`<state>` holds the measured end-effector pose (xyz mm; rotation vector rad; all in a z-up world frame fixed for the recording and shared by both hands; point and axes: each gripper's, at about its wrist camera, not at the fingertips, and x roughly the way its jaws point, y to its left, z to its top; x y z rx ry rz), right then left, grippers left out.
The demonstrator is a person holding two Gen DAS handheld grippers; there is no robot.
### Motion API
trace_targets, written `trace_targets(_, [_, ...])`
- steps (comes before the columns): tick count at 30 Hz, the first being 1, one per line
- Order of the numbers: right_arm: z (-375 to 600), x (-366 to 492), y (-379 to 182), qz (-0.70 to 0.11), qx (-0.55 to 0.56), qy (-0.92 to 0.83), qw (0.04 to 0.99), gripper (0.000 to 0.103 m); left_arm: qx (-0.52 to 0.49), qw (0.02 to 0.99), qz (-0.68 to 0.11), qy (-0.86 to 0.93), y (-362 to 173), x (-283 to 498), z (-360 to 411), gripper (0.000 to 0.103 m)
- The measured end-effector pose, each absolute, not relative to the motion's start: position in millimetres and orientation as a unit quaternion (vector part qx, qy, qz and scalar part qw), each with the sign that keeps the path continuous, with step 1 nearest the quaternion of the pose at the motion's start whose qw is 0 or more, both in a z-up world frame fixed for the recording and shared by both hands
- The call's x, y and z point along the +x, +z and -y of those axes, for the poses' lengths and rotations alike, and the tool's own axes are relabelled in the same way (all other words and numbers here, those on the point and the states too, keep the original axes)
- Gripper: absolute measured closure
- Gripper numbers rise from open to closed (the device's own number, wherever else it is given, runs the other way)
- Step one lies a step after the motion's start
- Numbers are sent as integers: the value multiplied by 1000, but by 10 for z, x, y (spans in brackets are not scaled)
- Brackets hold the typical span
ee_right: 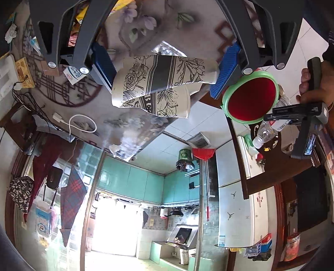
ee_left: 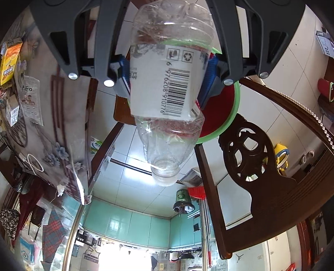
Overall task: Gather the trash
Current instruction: 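Carry the bottle in the left tool and the paper cup in the right tool over the red bin, then open the left tool to drop the bottle while the right tool releases the cup into the bin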
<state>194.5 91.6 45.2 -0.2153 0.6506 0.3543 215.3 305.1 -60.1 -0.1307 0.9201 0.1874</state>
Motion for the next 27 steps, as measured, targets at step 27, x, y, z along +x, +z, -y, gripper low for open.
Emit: trace_targets(27, [-3448, 2636, -373, -366, -130, 337, 858, 20, -110, 910, -311, 251, 282, 1757, -4142, 5])
